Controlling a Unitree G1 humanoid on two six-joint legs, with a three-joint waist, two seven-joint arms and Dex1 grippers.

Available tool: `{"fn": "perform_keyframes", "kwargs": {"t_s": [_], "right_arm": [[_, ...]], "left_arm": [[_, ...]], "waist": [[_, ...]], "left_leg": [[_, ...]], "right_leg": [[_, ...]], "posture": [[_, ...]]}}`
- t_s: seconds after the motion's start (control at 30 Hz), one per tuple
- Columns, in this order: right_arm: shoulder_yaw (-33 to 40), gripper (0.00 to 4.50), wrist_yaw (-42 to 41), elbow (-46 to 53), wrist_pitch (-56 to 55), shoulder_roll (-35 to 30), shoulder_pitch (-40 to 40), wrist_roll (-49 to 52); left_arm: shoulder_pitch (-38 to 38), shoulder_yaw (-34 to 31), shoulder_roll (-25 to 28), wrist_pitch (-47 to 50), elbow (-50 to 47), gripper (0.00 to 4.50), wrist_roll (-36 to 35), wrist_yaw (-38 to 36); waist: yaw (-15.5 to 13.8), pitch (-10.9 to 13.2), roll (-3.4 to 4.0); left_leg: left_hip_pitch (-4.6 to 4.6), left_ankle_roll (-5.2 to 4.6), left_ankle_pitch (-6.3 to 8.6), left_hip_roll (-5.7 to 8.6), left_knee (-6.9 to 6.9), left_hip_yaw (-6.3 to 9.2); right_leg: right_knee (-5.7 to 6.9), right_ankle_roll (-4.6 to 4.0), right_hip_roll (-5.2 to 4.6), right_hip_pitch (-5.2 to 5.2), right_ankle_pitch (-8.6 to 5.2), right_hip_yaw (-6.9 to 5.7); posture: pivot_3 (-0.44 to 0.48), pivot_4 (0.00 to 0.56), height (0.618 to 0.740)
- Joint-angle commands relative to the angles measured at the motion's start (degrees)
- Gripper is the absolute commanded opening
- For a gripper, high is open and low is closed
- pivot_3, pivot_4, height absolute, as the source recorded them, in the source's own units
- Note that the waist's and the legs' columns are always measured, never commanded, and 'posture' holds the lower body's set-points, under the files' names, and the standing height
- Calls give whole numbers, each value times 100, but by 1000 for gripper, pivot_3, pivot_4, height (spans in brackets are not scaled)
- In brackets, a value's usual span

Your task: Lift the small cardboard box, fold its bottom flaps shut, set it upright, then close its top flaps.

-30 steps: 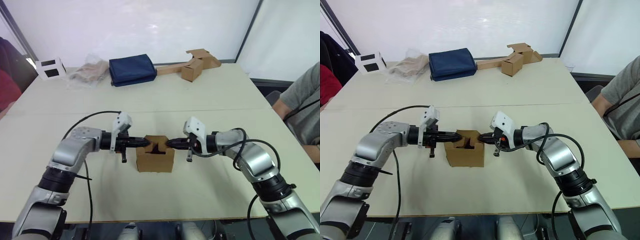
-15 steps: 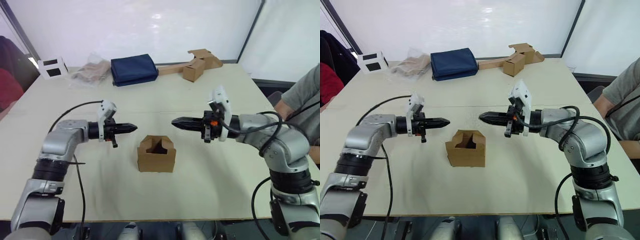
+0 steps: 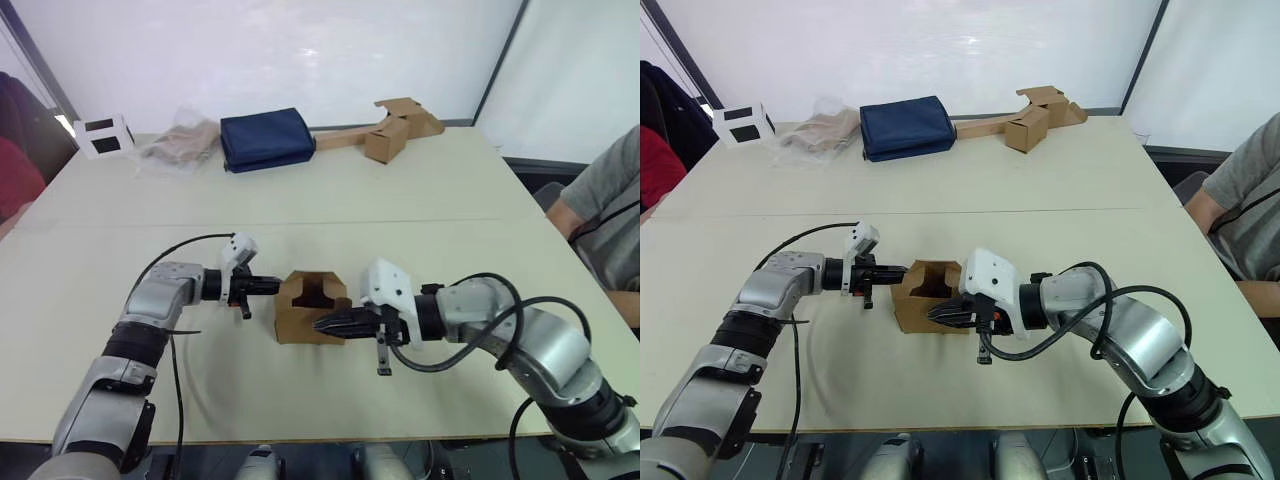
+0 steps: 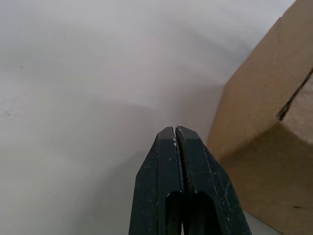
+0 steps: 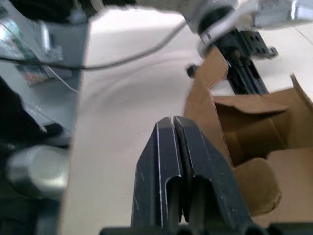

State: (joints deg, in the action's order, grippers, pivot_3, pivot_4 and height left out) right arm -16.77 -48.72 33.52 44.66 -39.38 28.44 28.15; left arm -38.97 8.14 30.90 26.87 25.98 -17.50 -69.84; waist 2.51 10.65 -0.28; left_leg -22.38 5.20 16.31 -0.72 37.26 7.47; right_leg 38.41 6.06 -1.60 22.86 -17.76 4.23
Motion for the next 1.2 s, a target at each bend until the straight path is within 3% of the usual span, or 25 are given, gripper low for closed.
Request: {"fn": "perform_keyframes", "kwargs": {"t_s": [0.03,0.53,0.67,0.97,1.1,1.2], "right_arm": [[-35,0,81,-200,-382,141,44,-301],[-303,0,-113,-921,-759,538,93,-747],[-338,0,-167,-1059,-826,612,103,-836],[-253,0,-254,-1287,-960,769,159,-880],[-271,0,-304,-1368,-1019,809,192,-903],[-295,0,-333,-1432,-1048,853,252,-922]], "left_arm": [[26,-87,8,78,-334,17,-73,-45],[408,-229,52,355,-920,17,-129,140],[438,-510,314,427,-974,17,-206,258],[1362,-1271,1485,2083,-3855,17,-1779,-91],[1682,-1154,1582,2332,-4560,17,-2029,90],[1758,-839,1400,2143,-4487,17,-1778,322]], "waist": [[5,0,0],[9,0,0],[11,0,0],[55,0,1],[23,0,1],[9,0,1]], "left_leg": [[0,0,0,0,0,0],[1,0,0,-1,-1,1],[0,0,0,-1,-1,2],[1,1,0,-3,-7,3],[4,1,0,-4,-6,3],[6,1,0,-4,-6,2]], "right_leg": [[0,0,0,0,0,0],[1,0,1,1,0,0],[1,0,2,1,0,0],[-3,0,-2,-2,0,0],[-2,0,1,-4,0,0],[-1,-1,2,-4,0,0]], "posture": [[0,150,740],[0,150,740],[0,150,740],[0,150,740],[0,150,740],[0,150,740]]}}
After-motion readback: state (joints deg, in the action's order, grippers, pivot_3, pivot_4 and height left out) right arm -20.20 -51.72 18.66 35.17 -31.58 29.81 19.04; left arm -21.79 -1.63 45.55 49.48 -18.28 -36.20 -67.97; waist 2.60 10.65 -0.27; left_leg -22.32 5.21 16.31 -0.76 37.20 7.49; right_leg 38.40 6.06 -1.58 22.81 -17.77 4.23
